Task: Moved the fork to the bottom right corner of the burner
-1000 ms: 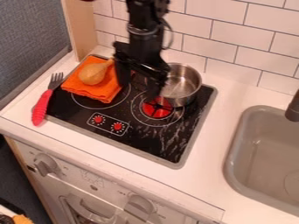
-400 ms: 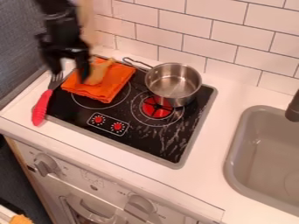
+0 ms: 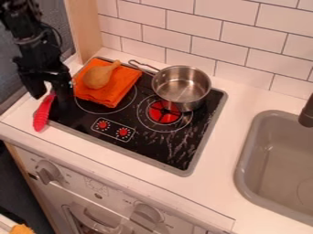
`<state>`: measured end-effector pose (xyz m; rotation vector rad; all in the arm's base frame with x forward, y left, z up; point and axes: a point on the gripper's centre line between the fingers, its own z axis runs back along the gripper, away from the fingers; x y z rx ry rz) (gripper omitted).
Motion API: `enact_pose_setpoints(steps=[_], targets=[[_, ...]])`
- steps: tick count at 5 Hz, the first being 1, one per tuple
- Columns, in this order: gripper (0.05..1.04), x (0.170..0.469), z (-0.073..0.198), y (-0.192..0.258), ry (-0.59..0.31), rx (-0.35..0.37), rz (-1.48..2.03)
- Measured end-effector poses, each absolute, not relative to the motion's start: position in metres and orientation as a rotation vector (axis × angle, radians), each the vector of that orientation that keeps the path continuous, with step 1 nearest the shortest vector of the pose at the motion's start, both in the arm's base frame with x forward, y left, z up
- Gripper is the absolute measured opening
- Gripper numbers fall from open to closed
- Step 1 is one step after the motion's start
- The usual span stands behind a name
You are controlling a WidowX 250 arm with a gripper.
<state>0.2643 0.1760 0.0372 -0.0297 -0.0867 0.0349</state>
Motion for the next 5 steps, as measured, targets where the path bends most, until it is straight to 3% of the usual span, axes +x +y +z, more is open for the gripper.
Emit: enact_pose_setpoints(steps=[3,5], targets=[[1.000,0.253,0.030,0.199,-0.033,0.037,0.122],[1.000,0.249,0.007,0.201,0.042,0.017,0.183]])
